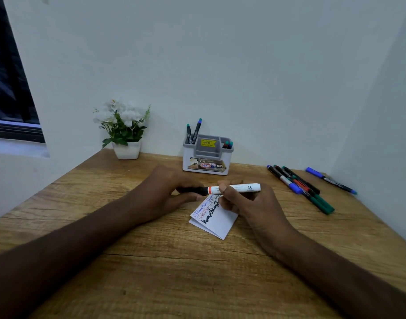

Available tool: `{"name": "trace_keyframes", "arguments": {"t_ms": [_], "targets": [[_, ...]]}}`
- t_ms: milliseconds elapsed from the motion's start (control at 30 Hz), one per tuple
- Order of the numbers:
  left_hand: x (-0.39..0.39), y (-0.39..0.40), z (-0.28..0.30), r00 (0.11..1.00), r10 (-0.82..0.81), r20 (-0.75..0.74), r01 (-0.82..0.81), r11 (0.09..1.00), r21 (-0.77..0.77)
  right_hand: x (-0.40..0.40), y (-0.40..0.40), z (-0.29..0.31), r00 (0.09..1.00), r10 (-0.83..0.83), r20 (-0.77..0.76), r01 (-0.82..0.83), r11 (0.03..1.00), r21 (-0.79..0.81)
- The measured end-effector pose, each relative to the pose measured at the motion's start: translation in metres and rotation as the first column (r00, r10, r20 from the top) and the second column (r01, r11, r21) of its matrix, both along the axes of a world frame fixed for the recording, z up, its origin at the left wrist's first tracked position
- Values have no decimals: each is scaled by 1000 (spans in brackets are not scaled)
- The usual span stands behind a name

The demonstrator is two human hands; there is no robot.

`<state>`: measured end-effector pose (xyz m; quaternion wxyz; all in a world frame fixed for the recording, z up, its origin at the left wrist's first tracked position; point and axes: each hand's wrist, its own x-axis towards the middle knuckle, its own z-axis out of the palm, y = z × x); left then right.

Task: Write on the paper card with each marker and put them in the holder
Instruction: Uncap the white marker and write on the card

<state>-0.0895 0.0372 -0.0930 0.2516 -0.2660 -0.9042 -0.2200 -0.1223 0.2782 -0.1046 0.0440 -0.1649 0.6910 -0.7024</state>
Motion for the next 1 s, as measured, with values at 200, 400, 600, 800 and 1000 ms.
{"name": "trace_keyframes", "arguments": {"t_ms": [200, 400, 600, 800, 1000], "targets": [[6, 13, 2, 992, 46, -118, -50, 998, -34, 1, -3, 2, 1000, 17, -1, -17, 997, -75], [7, 31, 12, 991, 76, -113, -85, 993, -79, -1, -4, 4, 990, -99, -96, 109, 989, 100], [-3, 41, 23, 969, 170, -179, -183, 981, -59, 2, -1, 7, 938, -25, -346, 99, 976, 196], [-54, 15, 69, 906, 403, -131, -357, 892, 278, -5, 3, 4, 894, -65, -444, 228, 917, 327], [-114, 18, 87, 792, 609, 31, -610, 790, 68, -19, 18, 13, 861, -134, -490, 328, 883, 334]]}}
